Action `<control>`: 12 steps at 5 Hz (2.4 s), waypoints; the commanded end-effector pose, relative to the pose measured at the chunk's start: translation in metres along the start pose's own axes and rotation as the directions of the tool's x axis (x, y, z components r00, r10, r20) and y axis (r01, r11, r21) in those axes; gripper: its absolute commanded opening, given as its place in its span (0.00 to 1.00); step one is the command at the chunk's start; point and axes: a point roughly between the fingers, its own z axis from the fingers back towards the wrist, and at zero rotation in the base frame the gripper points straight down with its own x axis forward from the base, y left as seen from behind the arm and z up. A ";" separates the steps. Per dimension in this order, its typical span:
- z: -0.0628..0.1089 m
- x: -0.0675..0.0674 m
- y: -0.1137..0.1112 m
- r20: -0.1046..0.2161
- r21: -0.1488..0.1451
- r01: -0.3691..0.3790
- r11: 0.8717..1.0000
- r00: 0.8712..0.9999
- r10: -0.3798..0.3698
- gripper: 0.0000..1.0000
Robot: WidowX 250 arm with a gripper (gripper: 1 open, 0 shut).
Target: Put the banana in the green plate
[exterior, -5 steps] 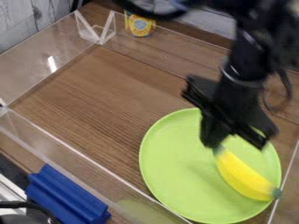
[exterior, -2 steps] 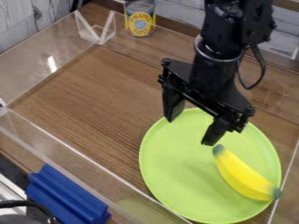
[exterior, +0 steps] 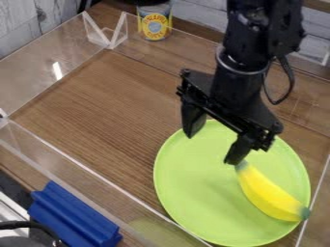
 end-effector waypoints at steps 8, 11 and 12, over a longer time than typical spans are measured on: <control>-0.083 0.012 -0.035 0.135 -0.033 0.191 0.981 0.973 -0.185 1.00; -0.088 0.018 -0.036 0.151 -0.036 0.195 0.980 0.971 -0.188 0.00; -0.087 0.018 -0.035 0.151 -0.036 0.196 0.980 0.970 -0.189 0.00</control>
